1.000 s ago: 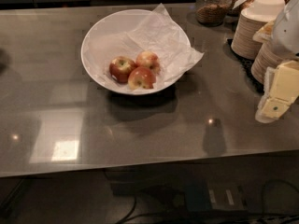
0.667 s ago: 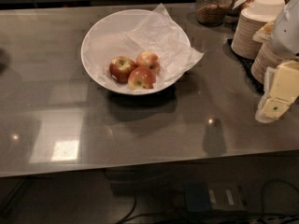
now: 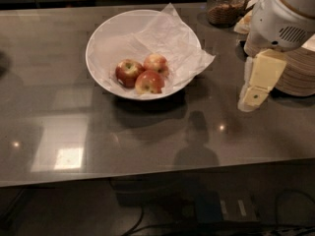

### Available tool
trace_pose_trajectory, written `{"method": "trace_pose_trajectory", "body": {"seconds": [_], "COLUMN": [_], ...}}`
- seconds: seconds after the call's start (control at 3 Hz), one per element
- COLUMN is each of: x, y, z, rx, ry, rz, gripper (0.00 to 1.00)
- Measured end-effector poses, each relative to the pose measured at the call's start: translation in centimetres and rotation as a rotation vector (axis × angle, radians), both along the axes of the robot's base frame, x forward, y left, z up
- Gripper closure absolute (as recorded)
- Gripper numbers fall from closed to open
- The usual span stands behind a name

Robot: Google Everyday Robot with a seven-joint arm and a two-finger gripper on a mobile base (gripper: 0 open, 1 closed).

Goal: Pick apple from white bowl

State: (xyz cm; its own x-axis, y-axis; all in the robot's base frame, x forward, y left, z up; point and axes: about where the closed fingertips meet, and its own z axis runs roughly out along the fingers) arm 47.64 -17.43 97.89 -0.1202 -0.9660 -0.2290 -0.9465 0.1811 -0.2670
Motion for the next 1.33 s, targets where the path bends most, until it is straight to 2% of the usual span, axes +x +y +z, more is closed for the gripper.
{"method": "trace_pose_trajectory", "body": {"seconds": [0.33,0.67,1.33], "x": [3.1,5.0,5.4], "y": [3.7,6.7,7.1], "z": [0.0,0.4,0.2], "rx": [0.045,0.116,0.134], "ry": [-0.006,-0.014,-0.014], "rz": [0.086,0.153,0.154], "gripper": [0.00,0.00,0.00]}}
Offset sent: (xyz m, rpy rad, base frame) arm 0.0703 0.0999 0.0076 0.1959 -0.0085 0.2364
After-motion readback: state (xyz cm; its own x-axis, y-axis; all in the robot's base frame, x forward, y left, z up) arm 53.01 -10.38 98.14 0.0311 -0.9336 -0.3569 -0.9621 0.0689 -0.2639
